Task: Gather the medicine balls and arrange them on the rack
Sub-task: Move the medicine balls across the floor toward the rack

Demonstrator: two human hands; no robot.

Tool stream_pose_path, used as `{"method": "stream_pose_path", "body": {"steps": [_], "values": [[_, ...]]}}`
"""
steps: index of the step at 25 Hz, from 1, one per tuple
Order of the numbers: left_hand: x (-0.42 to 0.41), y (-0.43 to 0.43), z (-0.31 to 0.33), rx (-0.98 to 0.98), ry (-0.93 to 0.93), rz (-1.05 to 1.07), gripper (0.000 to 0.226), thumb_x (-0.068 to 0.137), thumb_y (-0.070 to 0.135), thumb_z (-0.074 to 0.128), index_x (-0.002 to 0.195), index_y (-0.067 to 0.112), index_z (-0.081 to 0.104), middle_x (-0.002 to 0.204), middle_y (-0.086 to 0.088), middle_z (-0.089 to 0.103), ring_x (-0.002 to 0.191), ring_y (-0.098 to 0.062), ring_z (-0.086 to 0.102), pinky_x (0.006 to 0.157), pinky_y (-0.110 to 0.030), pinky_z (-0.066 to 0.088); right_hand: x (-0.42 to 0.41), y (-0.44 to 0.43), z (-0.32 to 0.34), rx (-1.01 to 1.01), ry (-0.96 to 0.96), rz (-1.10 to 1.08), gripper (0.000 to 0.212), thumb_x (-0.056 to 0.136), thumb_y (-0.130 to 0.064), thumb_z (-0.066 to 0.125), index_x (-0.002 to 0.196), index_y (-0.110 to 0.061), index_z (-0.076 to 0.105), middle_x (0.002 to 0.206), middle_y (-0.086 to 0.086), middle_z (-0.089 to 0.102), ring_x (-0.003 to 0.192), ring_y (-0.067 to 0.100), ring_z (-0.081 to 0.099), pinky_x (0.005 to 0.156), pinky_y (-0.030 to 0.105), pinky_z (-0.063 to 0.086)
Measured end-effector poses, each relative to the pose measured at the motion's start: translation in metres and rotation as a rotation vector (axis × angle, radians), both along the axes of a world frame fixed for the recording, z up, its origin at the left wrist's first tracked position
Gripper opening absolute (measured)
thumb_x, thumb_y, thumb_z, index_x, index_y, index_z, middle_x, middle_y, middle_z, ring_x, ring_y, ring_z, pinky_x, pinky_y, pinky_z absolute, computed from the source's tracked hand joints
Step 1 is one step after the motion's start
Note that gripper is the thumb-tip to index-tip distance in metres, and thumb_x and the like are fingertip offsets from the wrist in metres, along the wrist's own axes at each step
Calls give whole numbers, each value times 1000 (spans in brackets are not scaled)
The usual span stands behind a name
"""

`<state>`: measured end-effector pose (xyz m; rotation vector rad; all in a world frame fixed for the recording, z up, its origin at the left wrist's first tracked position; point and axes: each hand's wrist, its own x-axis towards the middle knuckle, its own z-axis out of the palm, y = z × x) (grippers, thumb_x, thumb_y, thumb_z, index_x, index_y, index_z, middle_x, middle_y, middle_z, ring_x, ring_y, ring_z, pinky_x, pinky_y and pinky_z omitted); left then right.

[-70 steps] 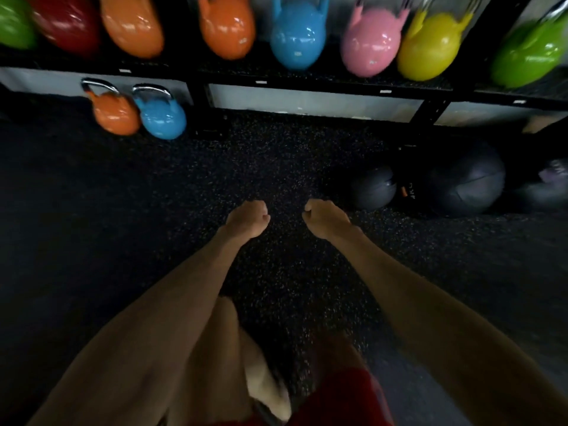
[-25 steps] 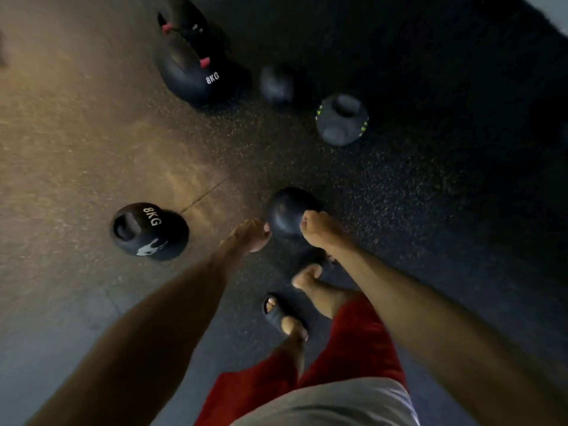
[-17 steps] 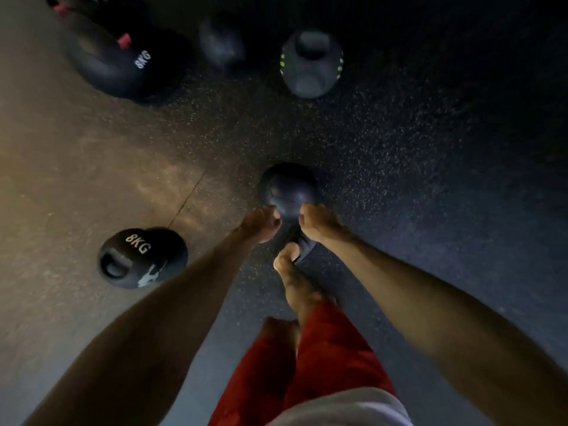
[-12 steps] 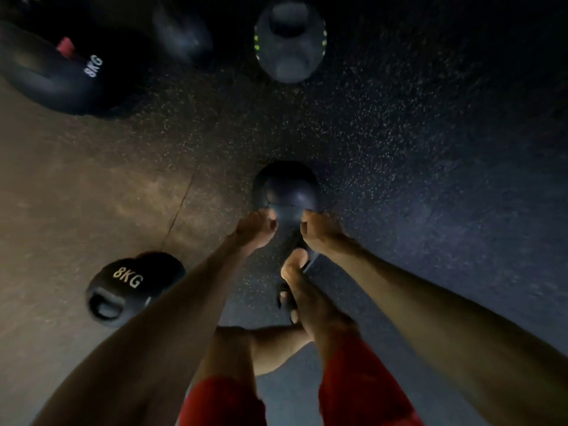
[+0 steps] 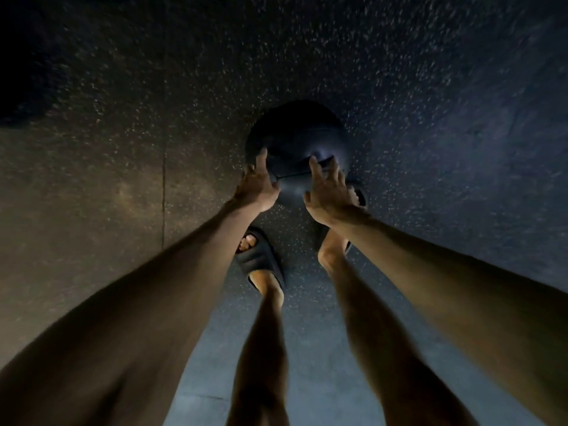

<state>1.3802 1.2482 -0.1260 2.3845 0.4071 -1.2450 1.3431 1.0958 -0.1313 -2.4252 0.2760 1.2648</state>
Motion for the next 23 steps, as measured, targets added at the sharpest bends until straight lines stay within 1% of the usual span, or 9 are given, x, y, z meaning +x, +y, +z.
{"method": "stream_pose_path", "body": {"steps": [3,5,7,10,12,15,17,20,23], "values": [[-1,0,-22,-42,-93,-83,89,97,25,60,158,37,-4,155,-17,32,138,-36,39,111,-50,39,-4,10,-16,-23,-51,-60,94,98,-51,51,157,-26,-17,163,20,-25,153,40,-11,112,68,23],[-3,1,-21,-95,-229,-158,87,96,19,60,158,40,2,155,-15,33,140,-33,36,112,-52,37,6,6,-21,-1,-105,-170,96,95,-62,47,156,-29,-20,162,15,-28,153,35,-16,114,67,19],[-1,4,-18,-165,-365,-260,84,94,14,62,159,36,12,159,-13,28,145,-30,30,116,-51,32,24,-7,-28,19,-130,-352,87,96,-69,34,157,-33,-18,164,8,-25,153,29,-16,116,66,17],[19,-6,-22,-251,-425,-449,88,92,21,67,160,26,11,167,-12,5,154,-31,8,123,-50,16,59,-45,-44,11,-109,-583,79,96,-72,21,158,-34,-12,168,4,-11,155,32,-4,119,61,17],[41,-30,-29,-216,-368,-377,97,90,33,71,160,30,3,166,-17,-3,153,-35,1,123,-53,11,82,-80,-54,14,-89,-676,77,98,-69,18,160,-28,-4,168,9,2,154,36,8,120,57,17],[69,-78,-36,-211,-306,-283,101,87,44,71,156,46,-3,165,-21,-3,152,-39,3,122,-56,12,103,-123,-64,3,-111,-880,67,105,-56,17,158,-15,20,160,20,28,146,41,28,119,51,23],[92,-113,-38,-194,-349,-325,97,86,51,69,156,48,2,164,-22,1,151,-40,8,121,-56,16,99,-135,-62,-24,-255,-858,62,105,-54,21,155,-17,25,154,21,33,141,41,34,113,51,29],[136,-166,-40,-164,-420,-292,85,88,61,61,157,43,15,164,-19,9,151,-37,11,121,-54,18,68,-121,-47,-79,-556,-571,69,101,-61,31,159,-28,11,163,15,14,148,37,22,114,52,31],[166,-199,-45,-201,-508,-220,70,95,53,55,155,30,29,164,-15,17,151,-32,15,121,-52,20,72,-126,-52,-61,-568,-530,79,100,-61,38,160,-31,-4,168,12,-8,154,38,2,121,55,23]]}}
